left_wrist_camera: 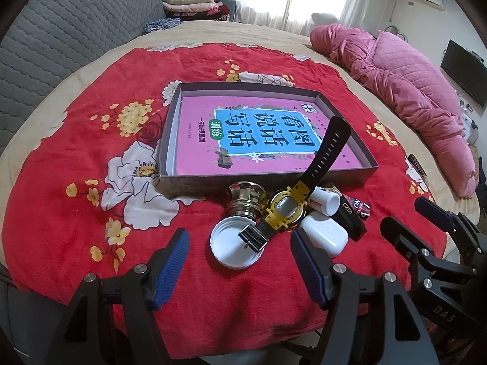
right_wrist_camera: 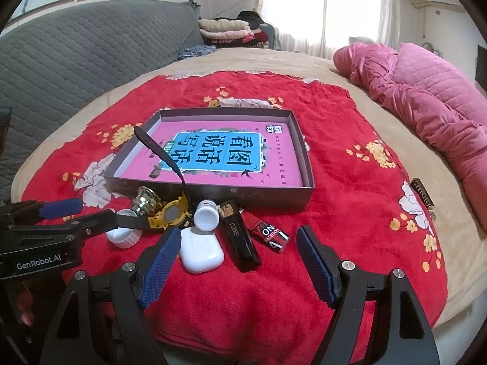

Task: Organize rigid objects

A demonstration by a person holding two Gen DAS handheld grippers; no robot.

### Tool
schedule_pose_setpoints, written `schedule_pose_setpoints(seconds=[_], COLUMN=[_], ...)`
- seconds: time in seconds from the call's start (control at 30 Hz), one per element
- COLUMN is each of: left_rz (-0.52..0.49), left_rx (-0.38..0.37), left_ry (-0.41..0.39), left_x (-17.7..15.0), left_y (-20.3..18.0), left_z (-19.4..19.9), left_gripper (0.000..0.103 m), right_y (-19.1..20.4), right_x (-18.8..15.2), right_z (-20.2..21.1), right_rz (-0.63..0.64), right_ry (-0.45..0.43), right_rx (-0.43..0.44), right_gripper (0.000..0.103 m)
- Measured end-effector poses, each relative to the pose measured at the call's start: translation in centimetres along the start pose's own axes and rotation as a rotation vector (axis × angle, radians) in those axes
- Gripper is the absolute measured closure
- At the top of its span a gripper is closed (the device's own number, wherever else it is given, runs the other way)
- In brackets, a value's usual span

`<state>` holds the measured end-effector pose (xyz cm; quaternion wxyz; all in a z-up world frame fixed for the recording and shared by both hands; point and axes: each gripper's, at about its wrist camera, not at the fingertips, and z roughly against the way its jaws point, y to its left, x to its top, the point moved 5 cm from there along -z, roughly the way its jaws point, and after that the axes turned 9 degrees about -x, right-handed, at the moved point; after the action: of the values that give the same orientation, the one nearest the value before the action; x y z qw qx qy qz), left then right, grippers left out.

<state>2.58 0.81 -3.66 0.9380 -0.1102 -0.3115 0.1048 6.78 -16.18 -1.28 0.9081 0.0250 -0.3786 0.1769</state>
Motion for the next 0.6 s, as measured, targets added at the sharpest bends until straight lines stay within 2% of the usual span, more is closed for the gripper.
schedule_pose_setpoints(seconds=[0.6], left_rz=[-0.006], left_rx=[0.0], left_ry=[-0.007], left_x=[0.11], left_y=[-0.21], left_z=[0.05], left_gripper=[0.035], right_y=[-0.08], right_x=[0.23], right_z=[0.23], right_rz=[0.0], right_ry=[-0.026], right_rx=[0.001], right_gripper=[0.024])
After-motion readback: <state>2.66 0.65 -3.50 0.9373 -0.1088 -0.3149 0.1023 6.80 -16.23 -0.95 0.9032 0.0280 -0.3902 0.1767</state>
